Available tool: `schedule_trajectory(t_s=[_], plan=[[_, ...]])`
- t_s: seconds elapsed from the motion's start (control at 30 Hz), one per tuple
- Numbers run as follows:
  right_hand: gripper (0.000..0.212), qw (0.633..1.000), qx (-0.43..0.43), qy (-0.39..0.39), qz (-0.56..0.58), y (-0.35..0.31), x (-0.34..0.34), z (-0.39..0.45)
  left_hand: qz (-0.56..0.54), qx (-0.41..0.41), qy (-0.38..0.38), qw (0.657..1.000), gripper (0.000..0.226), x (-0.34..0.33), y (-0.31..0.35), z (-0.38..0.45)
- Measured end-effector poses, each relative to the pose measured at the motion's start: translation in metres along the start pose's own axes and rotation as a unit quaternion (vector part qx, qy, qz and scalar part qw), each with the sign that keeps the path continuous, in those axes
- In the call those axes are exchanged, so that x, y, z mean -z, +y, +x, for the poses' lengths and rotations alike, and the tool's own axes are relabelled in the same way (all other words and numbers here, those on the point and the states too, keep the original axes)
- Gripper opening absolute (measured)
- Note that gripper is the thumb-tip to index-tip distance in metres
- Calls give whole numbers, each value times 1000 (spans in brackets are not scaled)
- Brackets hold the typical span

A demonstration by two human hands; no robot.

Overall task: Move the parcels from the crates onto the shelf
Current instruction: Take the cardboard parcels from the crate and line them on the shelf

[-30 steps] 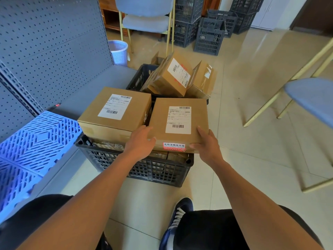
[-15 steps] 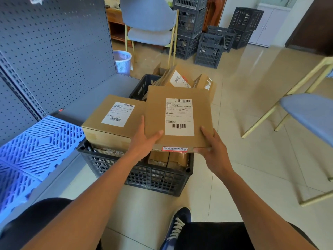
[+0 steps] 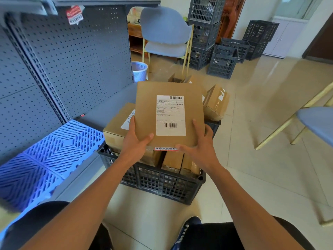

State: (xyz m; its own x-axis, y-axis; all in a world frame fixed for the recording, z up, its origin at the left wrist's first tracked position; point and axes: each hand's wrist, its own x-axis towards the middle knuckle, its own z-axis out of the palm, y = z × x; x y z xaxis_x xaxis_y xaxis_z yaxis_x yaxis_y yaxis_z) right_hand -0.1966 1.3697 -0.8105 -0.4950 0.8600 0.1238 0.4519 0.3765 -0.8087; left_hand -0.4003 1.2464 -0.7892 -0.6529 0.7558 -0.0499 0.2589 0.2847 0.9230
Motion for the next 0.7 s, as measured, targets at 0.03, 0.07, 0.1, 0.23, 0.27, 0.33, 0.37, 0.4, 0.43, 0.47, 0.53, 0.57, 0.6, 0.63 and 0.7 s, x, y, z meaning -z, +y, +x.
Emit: schedule_trajectory(t_s=[0.03,0.07,0.1,0.23,0.27,0.33,0.37,0.4,0.43,0.47,0.53,0.57,0.6,0.63,0.7], plan=[[109,1000,3,2,-9,-8,-5,2,-4,-6,11,1000,96,7,-2,-1],[108,1000,7,1,-21,-17,-10,3,-8,-13,22,1000,96,14,-4,-3],[107,999,12,0,-37,-25,-14,3,-11,-19,31,999,95,21,-6,-4],[105,995,30,9,-97,-53,-37,4,-10,-24,54,998,94,47,-15,-10],[105,994,30,5,-103,-59,-44,4,-11,-22,60,998,95,54,-18,-11],[106,993,31,-10,-111,-71,-56,4,-6,-19,75,997,97,69,-24,-14],[107,993,32,-18,-114,-77,-62,5,-2,-17,82,997,98,76,-27,-15],[108,993,33,-28,-113,-84,-69,5,0,-18,88,996,99,85,-31,-17],[109,992,35,-37,-114,-91,-76,5,1,-23,95,995,99,93,-34,-18],[111,991,39,-46,-117,-97,-84,5,2,-30,100,995,99,102,-38,-20],[114,989,46,-67,-125,-107,-101,4,10,-45,109,993,98,120,-48,-24],[115,988,50,-74,-122,-112,-111,3,18,-47,112,993,97,130,-53,-27],[116,989,54,-79,-113,-116,-120,2,26,-45,115,992,97,139,-59,-29],[117,989,58,-84,-103,-120,-130,1,33,-42,119,991,96,148,-64,-31],[118,989,64,-100,-92,-129,-148,-3,40,-34,132,990,96,165,-74,-37]])
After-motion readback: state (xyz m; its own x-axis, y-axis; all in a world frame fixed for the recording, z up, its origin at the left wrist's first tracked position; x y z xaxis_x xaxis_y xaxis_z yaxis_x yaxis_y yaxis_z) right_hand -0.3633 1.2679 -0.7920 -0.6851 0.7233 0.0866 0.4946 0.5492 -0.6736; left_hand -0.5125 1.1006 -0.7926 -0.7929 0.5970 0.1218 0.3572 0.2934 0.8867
